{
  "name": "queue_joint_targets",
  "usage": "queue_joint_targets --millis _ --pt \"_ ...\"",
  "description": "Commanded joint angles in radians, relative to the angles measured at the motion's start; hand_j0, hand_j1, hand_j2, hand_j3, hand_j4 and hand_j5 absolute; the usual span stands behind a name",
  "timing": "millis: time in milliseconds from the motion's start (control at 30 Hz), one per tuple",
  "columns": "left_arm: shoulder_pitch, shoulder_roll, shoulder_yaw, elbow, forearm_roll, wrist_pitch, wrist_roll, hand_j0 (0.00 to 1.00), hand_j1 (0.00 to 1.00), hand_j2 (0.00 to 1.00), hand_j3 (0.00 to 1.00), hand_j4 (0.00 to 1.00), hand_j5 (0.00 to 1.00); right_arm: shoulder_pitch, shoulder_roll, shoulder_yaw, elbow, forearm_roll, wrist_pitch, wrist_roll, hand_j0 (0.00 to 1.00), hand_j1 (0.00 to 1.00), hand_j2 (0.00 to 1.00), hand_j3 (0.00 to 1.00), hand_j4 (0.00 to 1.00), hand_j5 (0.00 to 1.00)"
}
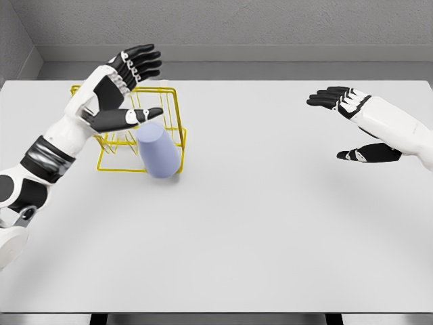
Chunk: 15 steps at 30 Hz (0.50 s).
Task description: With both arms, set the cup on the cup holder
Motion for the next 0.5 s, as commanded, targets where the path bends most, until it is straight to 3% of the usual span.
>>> queue_joint_targets --millis 0,233,467 --pt "0.000 0.032 0.012 -0.005 0.003 -0.022 0.000 0.89 0.89 0.89 0.89 0.89 0.89 0.000 -0.001 0.000 -0.001 -0.008 0.003 -0.001 1.00 1.00 1.00 1.00 1.00 1.00" --pt "0.021 0.160 0.042 -0.005 0.008 -0.056 0.000 1.00 1.00 1.00 1.00 1.00 1.00 0.000 -0.001 0.000 -0.001 -0.008 0.003 -0.001 1.00 1.00 1.00 1.00 1.00 1.00" --pt "0.156 0.215 0.157 -0.003 0.005 -0.174 -0.001 1.00 1.00 1.00 1.00 1.00 1.00 0.000 -0.001 0.001 -0.001 -0.008 0.003 -0.001 1.00 1.00 1.00 1.00 1.00 1.00"
